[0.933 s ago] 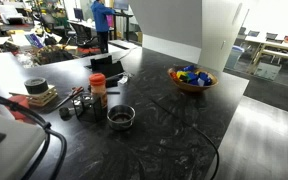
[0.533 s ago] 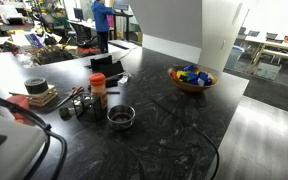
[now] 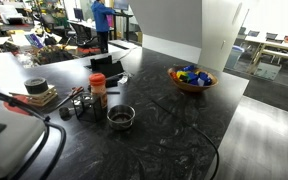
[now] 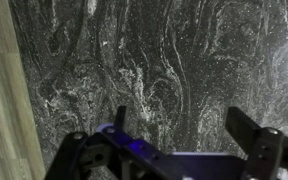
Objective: Put the orange cup inside the red cup
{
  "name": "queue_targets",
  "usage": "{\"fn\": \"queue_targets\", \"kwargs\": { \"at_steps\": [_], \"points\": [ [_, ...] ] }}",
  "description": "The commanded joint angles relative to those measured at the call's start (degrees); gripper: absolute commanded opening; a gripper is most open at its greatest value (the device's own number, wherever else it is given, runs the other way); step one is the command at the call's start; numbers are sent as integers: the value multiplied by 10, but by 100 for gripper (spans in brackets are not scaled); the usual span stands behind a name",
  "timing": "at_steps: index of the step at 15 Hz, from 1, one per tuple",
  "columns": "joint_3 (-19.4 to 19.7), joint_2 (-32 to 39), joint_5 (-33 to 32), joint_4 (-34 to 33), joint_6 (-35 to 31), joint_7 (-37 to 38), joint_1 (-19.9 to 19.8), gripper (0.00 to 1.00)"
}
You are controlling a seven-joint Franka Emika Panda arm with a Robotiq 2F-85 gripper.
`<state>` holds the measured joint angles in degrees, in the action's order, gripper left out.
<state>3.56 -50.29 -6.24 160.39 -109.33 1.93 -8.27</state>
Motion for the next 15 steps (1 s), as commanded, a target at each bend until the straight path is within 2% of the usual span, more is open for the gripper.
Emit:
{"fn": "queue_targets", "kwargs": {
  "at_steps": [1, 6, 8, 9, 10, 12, 15],
  "points": [
    [-44, 26, -12, -17, -32, 21, 25, 100],
    [-126, 104, -13, -65, -104, 46, 95, 100],
    [-150, 143, -16, -92, -142, 57, 111, 100],
    [-154, 158, -13, -105, -154, 66, 114, 100],
    [-146, 123, -5, -78, -142, 64, 121, 100],
    [-149, 151, -5, -97, -150, 67, 123, 100],
    [-147, 157, -5, -101, -150, 67, 123, 100]
  ]
}}
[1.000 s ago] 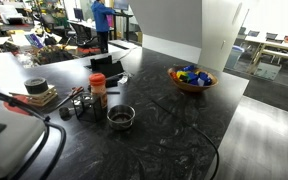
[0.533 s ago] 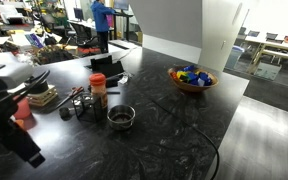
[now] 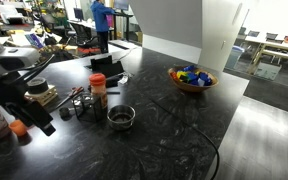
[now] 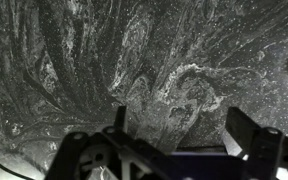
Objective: Put the orange cup inside the red cup
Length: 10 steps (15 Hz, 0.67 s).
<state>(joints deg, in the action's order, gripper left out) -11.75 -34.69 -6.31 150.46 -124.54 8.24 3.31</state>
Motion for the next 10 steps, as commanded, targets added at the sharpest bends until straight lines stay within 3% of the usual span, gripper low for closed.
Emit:
{"fn": "queue_targets", "kwargs": {
  "at_steps": [1, 6, 10],
  "points": [
    [6, 1, -5, -1, 2, 4, 7, 100],
    [-3, 28, 7, -10, -28, -11, 41, 100],
    [1, 94, 28, -20, -139, -60, 96, 100]
  ]
}}
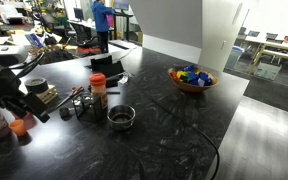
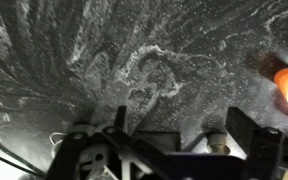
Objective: Put the orange cup inside the red cup
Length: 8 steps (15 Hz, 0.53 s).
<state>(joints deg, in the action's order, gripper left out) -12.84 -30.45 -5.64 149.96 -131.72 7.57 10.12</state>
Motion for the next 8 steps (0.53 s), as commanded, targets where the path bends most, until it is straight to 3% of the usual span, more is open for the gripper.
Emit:
{"fn": "queue_targets", "kwargs": {
  "at_steps": [1, 4, 7, 8],
  "points": [
    [16, 72, 36, -17, -99, -73, 44, 100],
    [39, 128, 96, -26, -161, -174, 90, 100],
    [75, 151, 179, -35, -166, -306, 126, 100],
    [43, 141, 142, -21, -168, -237, 101, 100]
  ]
}}
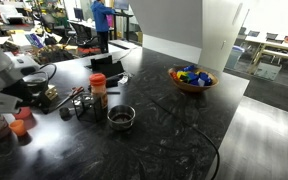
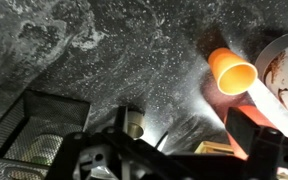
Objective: Put the orange cup inside the red cup
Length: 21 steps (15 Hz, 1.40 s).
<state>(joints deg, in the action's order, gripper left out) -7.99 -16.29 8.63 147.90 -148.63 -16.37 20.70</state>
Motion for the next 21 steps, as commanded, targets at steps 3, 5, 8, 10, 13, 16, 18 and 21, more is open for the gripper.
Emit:
{"fn": "queue_targets", "kwargs": {
  "at_steps": [3, 5, 8, 10, 13, 16, 18, 21],
  "points": [
    [13, 5, 24, -8, 2, -50, 3, 100],
    [21, 5, 47, -5, -4, -83, 20, 100],
    [26, 9, 82, -1, 4, -159, 52, 100],
    [28, 12, 112, 1, 20, -215, 76, 100],
    [22, 27, 141, -6, 59, -288, 90, 100],
    [11, 42, 135, -7, 67, -316, 74, 100],
    [3, 51, 114, -10, 59, -311, 61, 100],
    [-4, 65, 109, -26, 53, -318, 56, 100]
  ]
}}
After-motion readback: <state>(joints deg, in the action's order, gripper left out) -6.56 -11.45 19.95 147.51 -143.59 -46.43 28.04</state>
